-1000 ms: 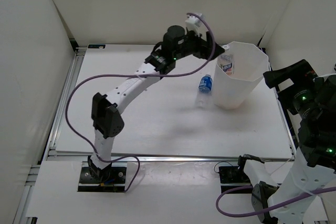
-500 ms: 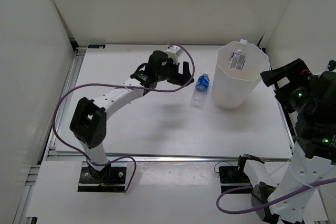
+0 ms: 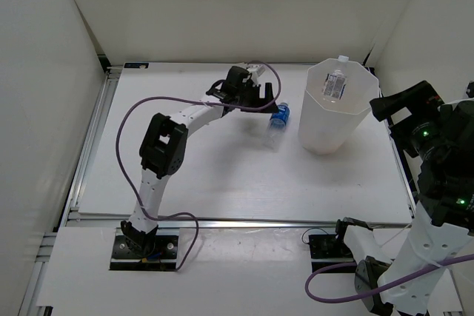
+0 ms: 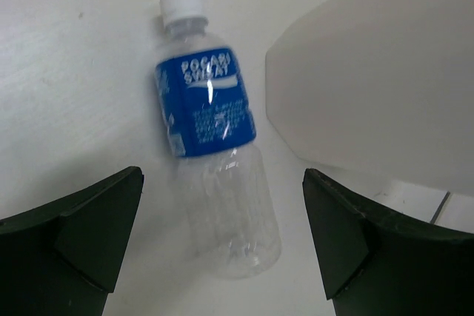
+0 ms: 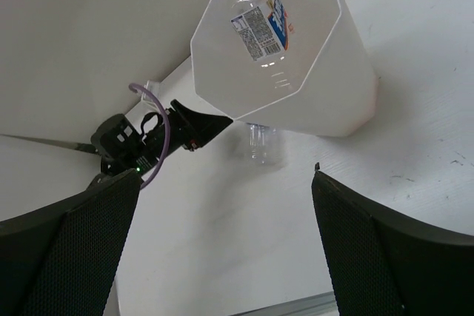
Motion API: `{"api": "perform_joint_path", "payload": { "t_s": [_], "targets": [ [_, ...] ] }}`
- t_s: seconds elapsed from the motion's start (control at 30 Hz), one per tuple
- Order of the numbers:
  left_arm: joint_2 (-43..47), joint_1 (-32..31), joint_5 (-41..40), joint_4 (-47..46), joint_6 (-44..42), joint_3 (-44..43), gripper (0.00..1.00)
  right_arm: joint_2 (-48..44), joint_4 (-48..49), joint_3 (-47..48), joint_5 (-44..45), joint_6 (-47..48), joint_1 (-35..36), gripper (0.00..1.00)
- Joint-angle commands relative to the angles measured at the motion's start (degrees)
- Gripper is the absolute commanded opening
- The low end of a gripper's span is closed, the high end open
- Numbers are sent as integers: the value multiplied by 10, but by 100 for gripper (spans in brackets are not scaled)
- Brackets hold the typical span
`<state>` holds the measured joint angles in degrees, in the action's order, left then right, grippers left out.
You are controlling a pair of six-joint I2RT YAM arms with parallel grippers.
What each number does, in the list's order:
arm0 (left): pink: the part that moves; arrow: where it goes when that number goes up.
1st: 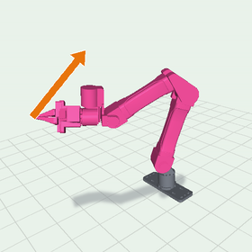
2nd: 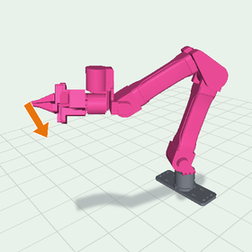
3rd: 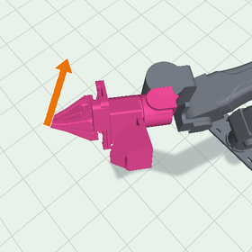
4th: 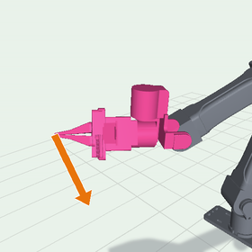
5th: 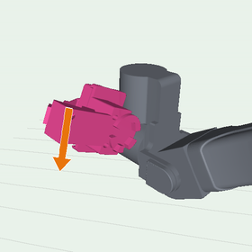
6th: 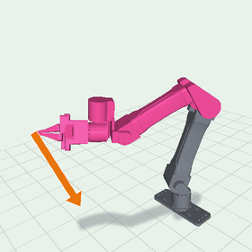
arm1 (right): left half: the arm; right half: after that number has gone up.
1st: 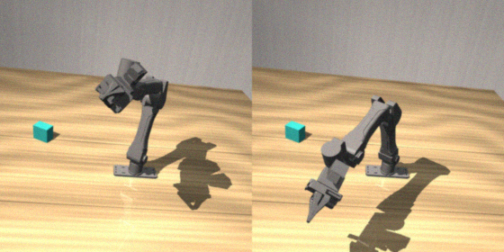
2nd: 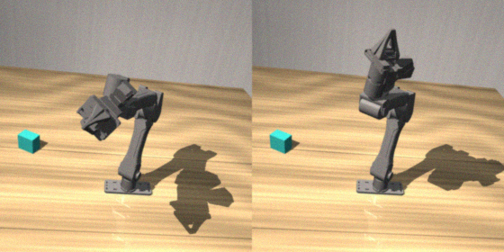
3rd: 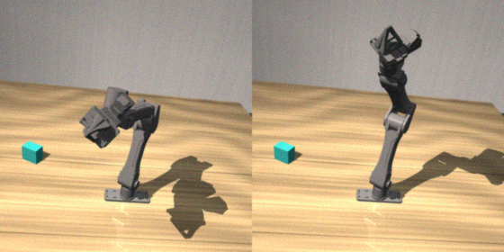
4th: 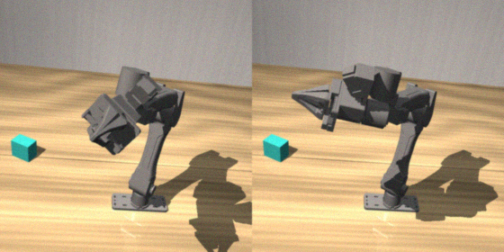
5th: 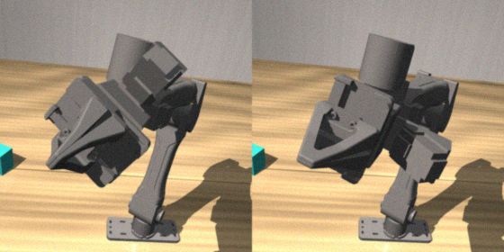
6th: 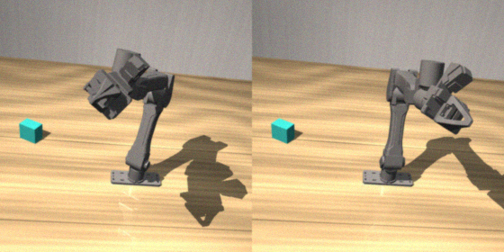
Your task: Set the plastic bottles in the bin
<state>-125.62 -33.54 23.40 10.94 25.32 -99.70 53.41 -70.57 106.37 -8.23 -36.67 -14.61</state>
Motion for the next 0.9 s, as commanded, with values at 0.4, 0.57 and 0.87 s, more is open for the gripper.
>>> {"api": "perform_joint_path", "payload": {
  "t_s": [0.4,0.57,0.87],
  "targets": [
    [-121,-35,-20,136,-48,-164,100,12,3,13,52,32,0,100],
    [-143,-47,11,147,-43,-164,100,19,3,13,52,37,0,100],
    [-154,-19,71,147,2,-124,53,25,3,12,52,37,0,100]
  ]
}}
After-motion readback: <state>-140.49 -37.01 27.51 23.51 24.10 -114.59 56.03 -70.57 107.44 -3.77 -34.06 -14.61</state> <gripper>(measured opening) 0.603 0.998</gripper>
